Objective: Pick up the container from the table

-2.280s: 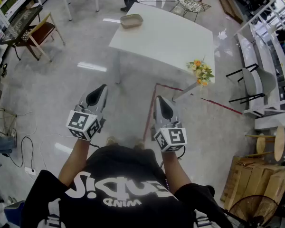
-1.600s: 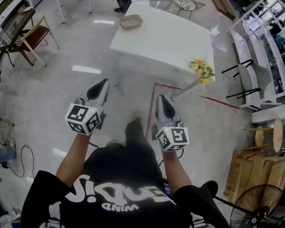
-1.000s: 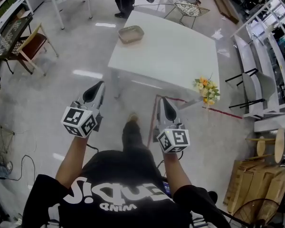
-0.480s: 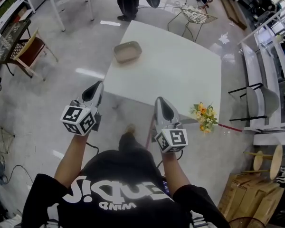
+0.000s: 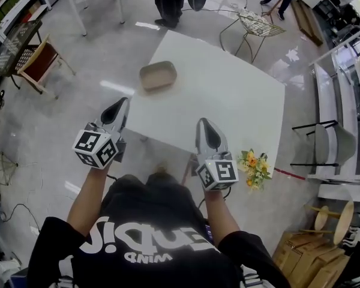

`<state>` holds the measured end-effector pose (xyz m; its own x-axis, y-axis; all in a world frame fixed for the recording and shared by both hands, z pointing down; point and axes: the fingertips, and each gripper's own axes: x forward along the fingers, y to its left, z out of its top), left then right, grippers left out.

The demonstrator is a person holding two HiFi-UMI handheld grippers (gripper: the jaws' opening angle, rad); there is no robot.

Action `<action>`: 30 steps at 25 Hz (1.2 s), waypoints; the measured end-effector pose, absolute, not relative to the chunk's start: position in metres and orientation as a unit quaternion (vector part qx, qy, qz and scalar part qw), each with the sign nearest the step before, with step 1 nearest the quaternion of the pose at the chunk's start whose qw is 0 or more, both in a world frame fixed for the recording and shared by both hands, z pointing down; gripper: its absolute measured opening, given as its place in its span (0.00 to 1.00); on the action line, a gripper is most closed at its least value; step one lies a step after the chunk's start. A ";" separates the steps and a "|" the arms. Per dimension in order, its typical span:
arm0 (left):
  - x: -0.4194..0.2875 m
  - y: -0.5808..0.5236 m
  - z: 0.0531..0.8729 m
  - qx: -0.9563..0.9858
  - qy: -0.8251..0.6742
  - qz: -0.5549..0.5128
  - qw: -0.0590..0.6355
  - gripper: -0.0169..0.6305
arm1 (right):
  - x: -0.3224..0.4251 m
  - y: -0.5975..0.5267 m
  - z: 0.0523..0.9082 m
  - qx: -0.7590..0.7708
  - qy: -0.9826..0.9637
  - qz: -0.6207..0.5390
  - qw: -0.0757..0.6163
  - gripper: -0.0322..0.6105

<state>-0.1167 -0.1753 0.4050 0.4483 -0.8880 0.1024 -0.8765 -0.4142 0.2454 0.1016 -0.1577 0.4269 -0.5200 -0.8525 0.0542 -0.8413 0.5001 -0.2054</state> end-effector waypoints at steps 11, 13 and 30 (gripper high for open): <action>-0.146 -0.207 0.405 0.837 -0.527 -0.038 0.139 0.03 | 0.084 -0.186 0.431 -0.497 0.860 -0.117 0.020 0.05; -0.150 -0.215 0.406 0.844 -0.517 -0.037 0.135 0.03 | 0.076 -0.188 0.429 -0.501 0.857 -0.115 0.019 0.05; -0.156 -0.295 0.437 0.862 -0.477 -0.018 0.169 0.54 | 0.054 -0.221 0.435 -0.542 0.832 -0.116 0.026 0.05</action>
<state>-0.1558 -0.2954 0.4374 0.5446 -0.8285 0.1301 -0.8161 -0.4878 0.3097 0.0537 -0.2215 0.4352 -0.4104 -0.9081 0.0828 -0.8959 0.3847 -0.2221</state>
